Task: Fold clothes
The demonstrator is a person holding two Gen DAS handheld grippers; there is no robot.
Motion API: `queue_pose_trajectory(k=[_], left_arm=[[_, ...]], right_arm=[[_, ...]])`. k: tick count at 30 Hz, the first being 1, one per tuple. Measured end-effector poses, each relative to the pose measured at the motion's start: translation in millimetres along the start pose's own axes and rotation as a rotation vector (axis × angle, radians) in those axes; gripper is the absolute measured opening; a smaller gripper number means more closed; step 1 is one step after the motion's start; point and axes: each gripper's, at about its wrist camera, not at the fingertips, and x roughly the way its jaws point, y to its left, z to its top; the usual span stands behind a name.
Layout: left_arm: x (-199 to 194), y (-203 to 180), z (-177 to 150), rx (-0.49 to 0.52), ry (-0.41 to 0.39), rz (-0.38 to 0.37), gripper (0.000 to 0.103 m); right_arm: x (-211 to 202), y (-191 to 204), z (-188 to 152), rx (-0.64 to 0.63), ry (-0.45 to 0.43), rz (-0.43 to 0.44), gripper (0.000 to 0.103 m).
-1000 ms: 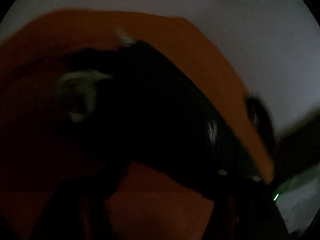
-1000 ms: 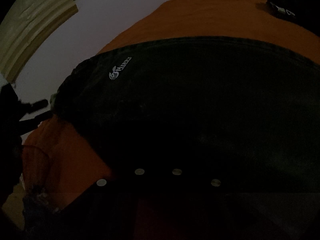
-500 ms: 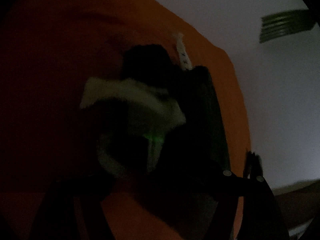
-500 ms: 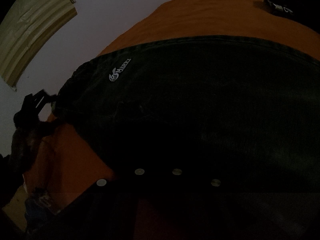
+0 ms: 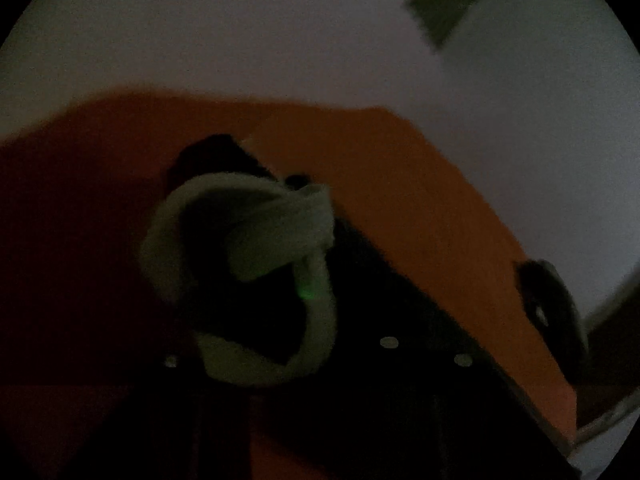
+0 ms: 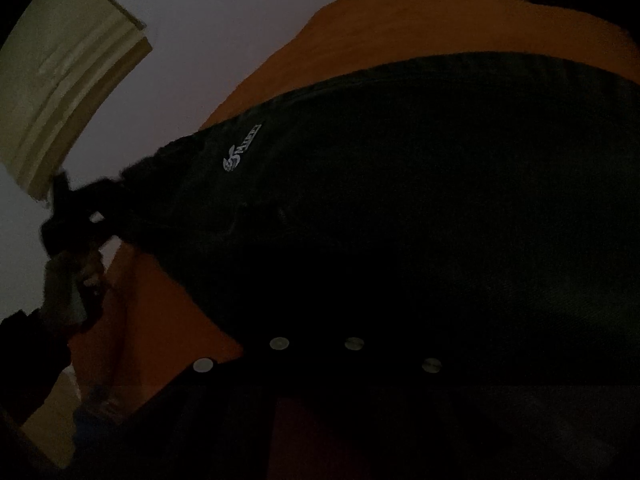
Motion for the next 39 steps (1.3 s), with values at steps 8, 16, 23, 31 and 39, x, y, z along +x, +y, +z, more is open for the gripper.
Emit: queue_pose_trajectory(k=[8,16,23,31,39], left_arm=[[-66,-176,-76,0.602,-0.189,-0.237,0.025],[-46,-253,-208,1.018,-0.082,-0.28,0.025],[-7,-269,-274,1.212,-0.054,-0.136,0.025],[0,-288,-314,1.43,-0.177,0.025,0.033],[-7,-291,-315,1.414,-0.19,0.017,0.033]], right_arm=[[-4,-1,-1,0.027,0.003,0.015,0.0],[-20,-21,-6,0.113,-0.022,0.083,0.0],[-69,-63,-24,0.287,-0.072,0.202,0.002],[-116,-114,-12,0.517,-0.167,0.301,0.08],[-47,-99,61,0.418,0.067,0.331,0.089]])
